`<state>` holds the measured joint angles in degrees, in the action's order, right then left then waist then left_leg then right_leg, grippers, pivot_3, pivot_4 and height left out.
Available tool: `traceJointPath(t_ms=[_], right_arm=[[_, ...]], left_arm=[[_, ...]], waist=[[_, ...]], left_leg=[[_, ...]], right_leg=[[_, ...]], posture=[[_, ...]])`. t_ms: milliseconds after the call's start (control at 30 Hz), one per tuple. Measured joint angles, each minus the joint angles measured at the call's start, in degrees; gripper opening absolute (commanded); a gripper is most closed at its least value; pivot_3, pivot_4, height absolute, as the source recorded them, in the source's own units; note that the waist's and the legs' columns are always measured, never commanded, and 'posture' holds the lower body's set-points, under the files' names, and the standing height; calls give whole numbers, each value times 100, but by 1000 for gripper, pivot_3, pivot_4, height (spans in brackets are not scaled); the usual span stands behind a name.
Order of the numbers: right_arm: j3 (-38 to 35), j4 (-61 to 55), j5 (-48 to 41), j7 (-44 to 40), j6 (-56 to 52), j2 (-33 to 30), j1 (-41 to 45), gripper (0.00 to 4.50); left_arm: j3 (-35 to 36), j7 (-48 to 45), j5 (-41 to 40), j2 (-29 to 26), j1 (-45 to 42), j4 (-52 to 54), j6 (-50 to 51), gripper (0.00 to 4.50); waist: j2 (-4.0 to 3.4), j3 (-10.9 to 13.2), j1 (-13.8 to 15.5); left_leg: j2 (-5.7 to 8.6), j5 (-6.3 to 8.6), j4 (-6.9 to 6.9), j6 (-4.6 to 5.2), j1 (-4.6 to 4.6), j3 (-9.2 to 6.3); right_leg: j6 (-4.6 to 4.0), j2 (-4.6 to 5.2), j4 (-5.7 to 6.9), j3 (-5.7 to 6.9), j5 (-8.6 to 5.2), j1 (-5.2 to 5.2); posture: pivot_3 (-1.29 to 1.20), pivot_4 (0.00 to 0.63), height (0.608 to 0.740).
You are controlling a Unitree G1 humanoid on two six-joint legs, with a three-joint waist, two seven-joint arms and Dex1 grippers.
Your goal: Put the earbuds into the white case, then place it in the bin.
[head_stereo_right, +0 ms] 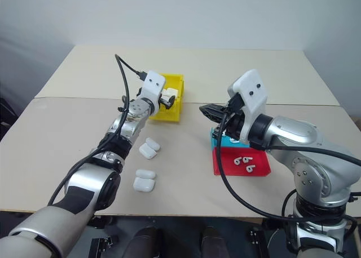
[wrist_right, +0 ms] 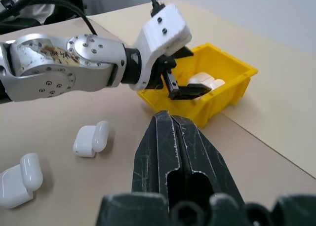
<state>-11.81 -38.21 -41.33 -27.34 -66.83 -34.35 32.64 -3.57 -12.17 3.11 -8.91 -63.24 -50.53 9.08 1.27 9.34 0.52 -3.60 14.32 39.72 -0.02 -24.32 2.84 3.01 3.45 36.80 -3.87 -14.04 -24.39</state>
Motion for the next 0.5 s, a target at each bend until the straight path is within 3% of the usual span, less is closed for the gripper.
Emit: traceJointPath(t_ms=[200,333,500], right_arm=[[52,58,-28,-105,171,-238,-181,0],[134,222,226,-409,855,-457,-622,0],[141,450,548,-853,1777,-539,-1362,0]], left_arm=[[333,-913,-621,-405,676,1957,238,4481],[369,-1822,-1021,-1413,2088,4233,922,4481],[771,-2743,-1820,-2350,3743,6199,1481,4481]], waist=[[-1,0,-46],[-3,-1,-170],[-1,-1,-121]], left_leg=[[-4,0,-1,0,3,0],[-10,0,-5,-1,11,4],[-13,-2,4,-4,12,5]], right_leg=[[0,-1,24,-1,0,1],[0,-3,27,-6,-1,3],[0,-1,12,-4,-1,4]], posture=[[0,150,740],[0,150,740],[0,150,740]])
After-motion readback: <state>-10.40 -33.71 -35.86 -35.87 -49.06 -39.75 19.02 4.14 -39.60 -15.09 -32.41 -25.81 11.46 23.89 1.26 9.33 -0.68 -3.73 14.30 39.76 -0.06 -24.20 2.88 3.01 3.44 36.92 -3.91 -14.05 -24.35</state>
